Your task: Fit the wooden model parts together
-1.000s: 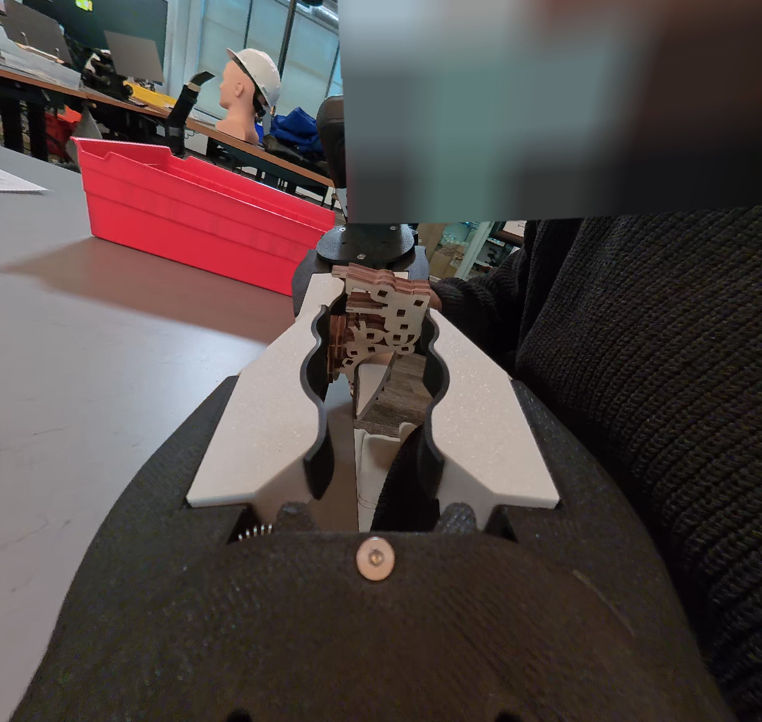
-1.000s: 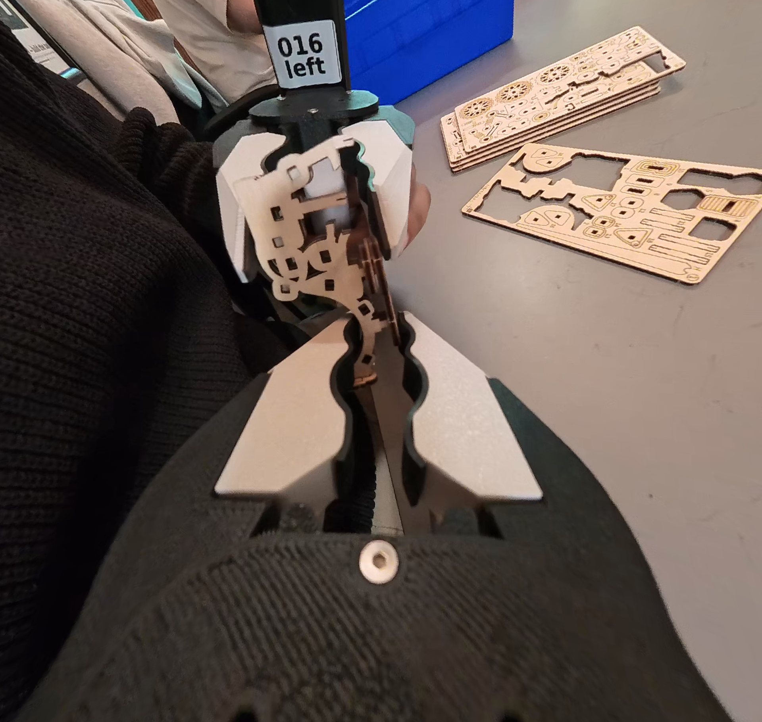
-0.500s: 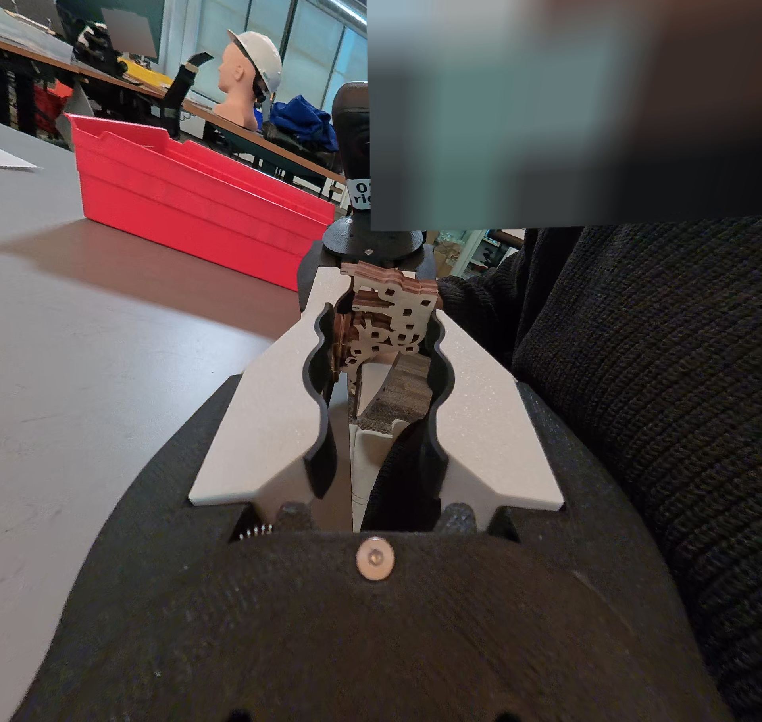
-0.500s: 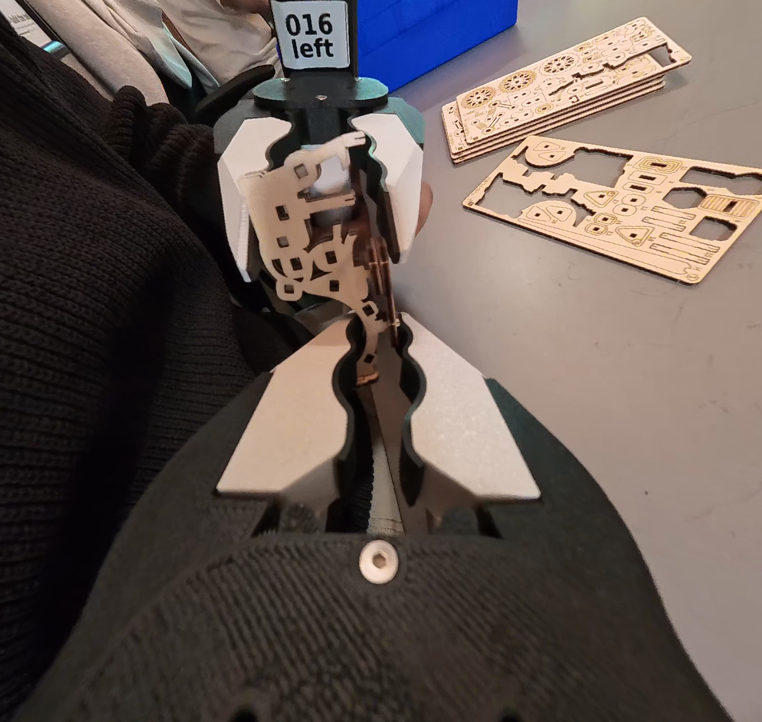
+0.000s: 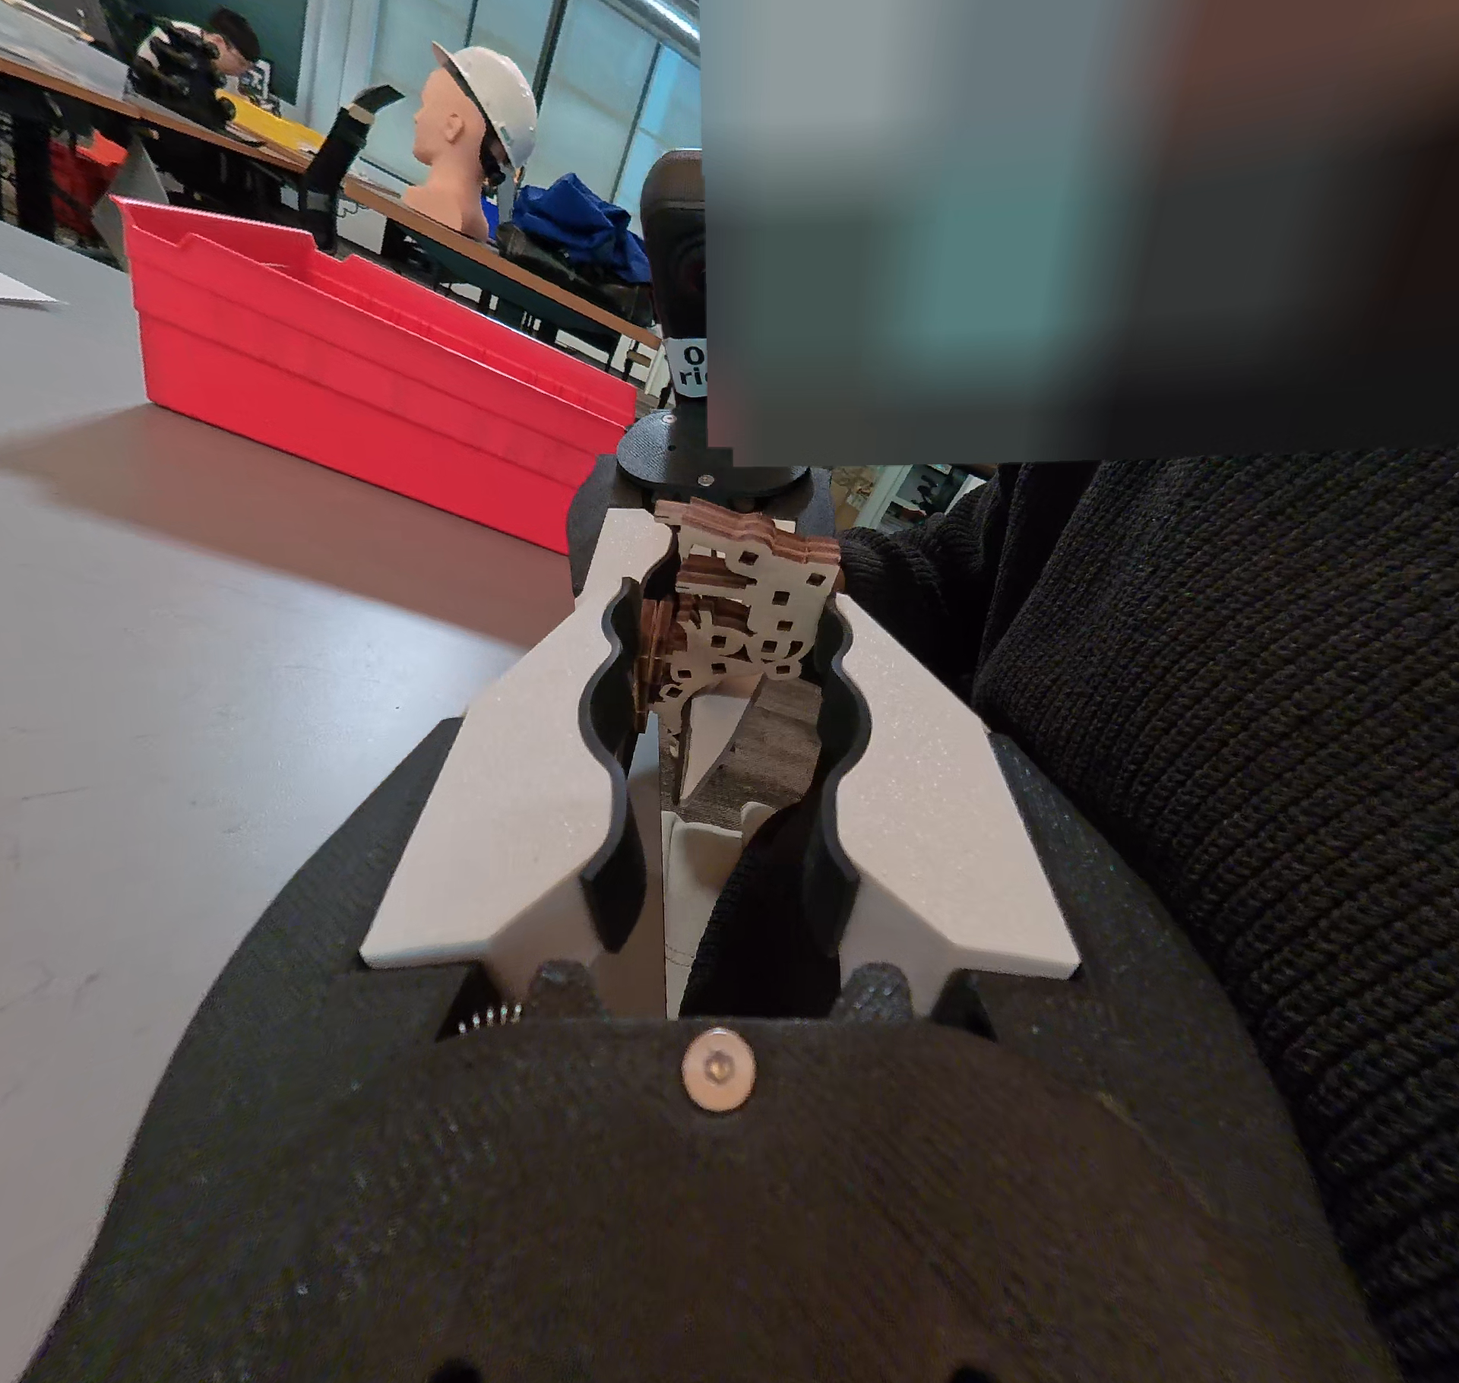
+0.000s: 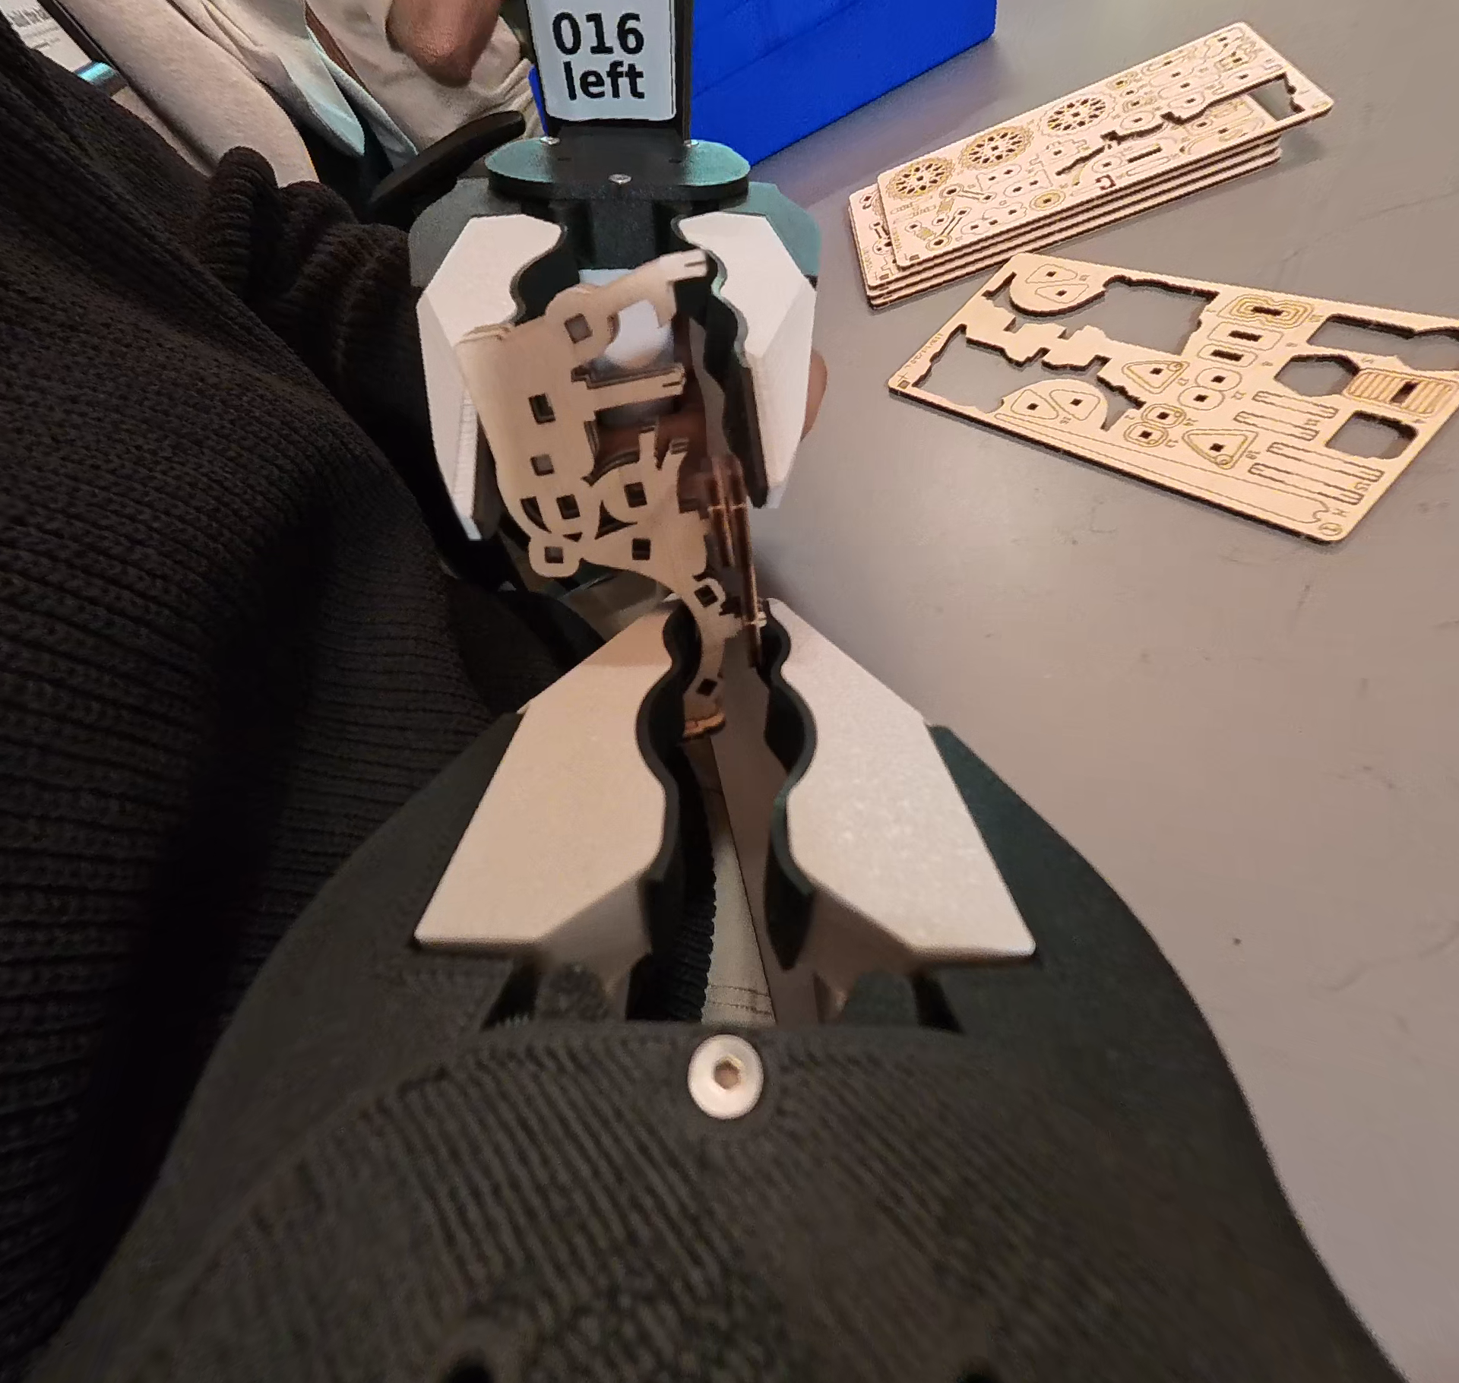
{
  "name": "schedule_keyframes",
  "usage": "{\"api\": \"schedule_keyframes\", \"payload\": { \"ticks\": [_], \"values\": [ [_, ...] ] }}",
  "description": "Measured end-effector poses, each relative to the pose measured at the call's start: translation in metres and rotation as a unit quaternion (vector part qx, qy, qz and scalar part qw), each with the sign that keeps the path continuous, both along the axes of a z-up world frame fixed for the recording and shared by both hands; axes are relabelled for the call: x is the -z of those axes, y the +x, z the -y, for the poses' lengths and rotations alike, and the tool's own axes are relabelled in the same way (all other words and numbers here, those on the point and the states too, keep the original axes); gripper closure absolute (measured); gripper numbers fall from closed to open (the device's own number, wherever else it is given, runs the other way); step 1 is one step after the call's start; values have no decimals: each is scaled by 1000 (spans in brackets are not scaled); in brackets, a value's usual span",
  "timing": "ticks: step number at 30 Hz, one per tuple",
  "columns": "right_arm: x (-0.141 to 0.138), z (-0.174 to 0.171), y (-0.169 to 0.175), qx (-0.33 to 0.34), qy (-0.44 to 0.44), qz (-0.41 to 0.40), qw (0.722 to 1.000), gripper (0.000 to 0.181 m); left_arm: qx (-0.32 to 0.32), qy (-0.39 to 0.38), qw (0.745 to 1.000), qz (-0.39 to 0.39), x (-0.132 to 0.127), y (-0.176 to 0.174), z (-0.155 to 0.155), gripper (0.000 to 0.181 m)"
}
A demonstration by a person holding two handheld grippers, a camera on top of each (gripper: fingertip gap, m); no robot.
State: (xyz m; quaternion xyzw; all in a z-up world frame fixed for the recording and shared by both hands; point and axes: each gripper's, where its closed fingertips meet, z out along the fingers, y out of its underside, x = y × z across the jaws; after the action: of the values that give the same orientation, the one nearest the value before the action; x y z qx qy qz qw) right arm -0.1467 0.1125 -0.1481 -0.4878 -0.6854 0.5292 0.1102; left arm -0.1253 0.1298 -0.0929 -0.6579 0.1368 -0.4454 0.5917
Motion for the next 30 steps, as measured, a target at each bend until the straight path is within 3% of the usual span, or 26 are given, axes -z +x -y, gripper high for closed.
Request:
{"api": "schedule_keyframes", "payload": {
  "ticks": [20,30],
  "values": [
    [1,-4,-5,9,-43,3,999,168,-22,-3,1000,22,0,-3,-5,135],
    [-15,8,-17,-23,-25,-37,999,168,-72,10,997,7,-4,-16,11,117]
  ]
}}
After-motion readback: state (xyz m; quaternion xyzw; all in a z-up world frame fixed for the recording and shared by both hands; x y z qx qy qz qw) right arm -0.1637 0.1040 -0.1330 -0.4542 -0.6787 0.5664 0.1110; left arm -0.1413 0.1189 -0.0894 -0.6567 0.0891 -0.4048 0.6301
